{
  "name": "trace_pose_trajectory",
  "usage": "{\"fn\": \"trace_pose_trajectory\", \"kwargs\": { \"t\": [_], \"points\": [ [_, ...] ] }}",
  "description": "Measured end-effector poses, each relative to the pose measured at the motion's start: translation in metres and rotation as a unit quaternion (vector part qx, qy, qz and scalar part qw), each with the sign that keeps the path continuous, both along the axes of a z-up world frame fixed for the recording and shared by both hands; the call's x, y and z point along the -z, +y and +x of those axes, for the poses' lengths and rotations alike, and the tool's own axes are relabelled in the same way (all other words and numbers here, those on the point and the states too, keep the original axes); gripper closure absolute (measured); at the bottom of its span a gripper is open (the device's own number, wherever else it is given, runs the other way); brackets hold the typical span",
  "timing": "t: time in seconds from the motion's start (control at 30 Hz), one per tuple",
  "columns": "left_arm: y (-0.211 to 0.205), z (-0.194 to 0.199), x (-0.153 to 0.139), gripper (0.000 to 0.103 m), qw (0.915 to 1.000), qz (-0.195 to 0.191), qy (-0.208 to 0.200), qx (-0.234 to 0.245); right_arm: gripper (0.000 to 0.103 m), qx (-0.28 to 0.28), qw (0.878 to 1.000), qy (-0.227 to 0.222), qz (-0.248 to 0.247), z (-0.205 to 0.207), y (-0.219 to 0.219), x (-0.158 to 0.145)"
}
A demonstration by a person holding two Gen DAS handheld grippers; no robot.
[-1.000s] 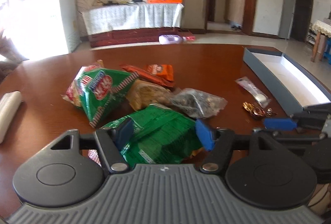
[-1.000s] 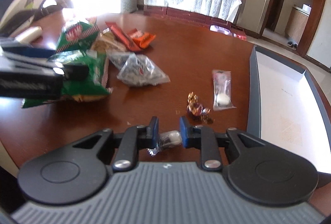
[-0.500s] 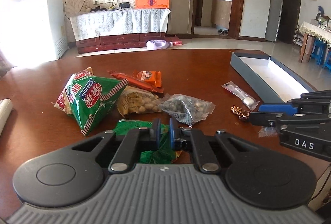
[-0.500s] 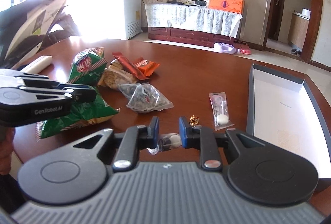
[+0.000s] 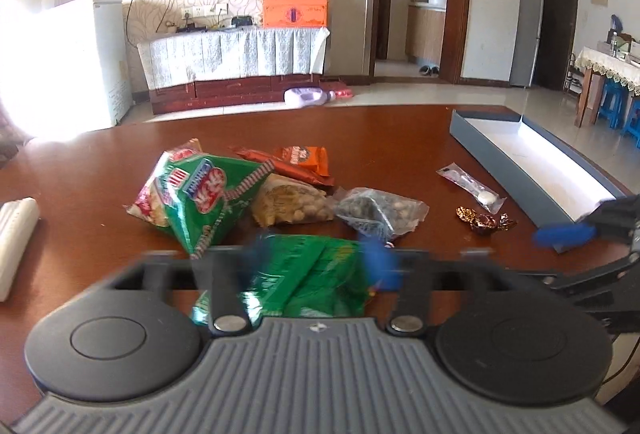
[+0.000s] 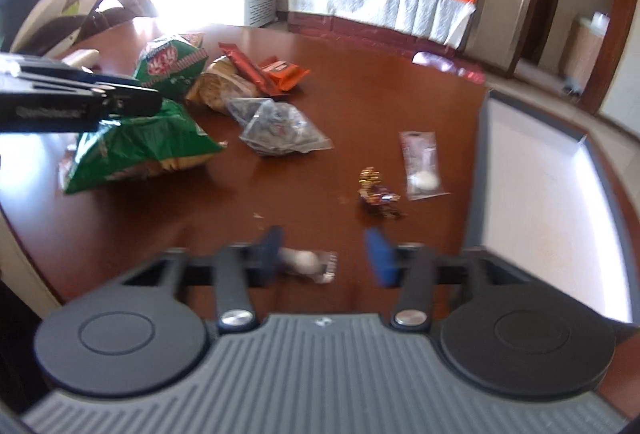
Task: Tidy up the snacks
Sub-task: 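Carry green chip bag with left tool while right tool carries candy packet toward gray box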
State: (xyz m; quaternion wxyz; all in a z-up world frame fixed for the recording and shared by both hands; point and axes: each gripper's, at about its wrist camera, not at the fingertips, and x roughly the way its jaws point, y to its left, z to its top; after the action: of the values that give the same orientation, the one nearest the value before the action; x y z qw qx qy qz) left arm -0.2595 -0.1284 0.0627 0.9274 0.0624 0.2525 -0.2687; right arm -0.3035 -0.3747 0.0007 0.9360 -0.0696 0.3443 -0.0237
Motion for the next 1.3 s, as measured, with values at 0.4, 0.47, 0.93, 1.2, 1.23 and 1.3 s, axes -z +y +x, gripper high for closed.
{"fn": "trace_pose_trajectory", "kwargs": {
  "t": [0.4,0.47,0.93,1.2,1.23,1.3],
  "points": [
    [-0.012,-0.006,0.023,0.016,0.9949,0.086,0.006,0.052,0.025,-0.022,0.999,0.014,-0.035,0.007,0.015,0.019],
    [-0.018,-0.005,0.028,0.016,0.9934,0.101,0.007,0.053,0.036,-0.028,0.999,0.012,-0.029,0.007,0.014,0.018],
    [-0.022,0.005,0.025,0.053,0.9952,0.083,0.0,0.051,0.086,-0.04,0.999,0.001,-0.009,0.008,0.018,0.006],
    [-0.023,0.001,0.008,0.054,0.9987,0.029,-0.004,0.042,0.086,-0.031,0.998,-0.053,0.027,0.006,0.018,-0.022],
    [-0.027,0.001,0.007,0.054,0.9988,0.028,-0.004,0.039,0.086,-0.032,0.997,-0.06,0.028,0.006,0.02,-0.025],
    [-0.034,0.001,0.004,0.054,0.9993,0.022,-0.006,0.031,0.086,-0.032,0.996,-0.073,0.027,0.006,0.021,-0.032]
  ]
}}
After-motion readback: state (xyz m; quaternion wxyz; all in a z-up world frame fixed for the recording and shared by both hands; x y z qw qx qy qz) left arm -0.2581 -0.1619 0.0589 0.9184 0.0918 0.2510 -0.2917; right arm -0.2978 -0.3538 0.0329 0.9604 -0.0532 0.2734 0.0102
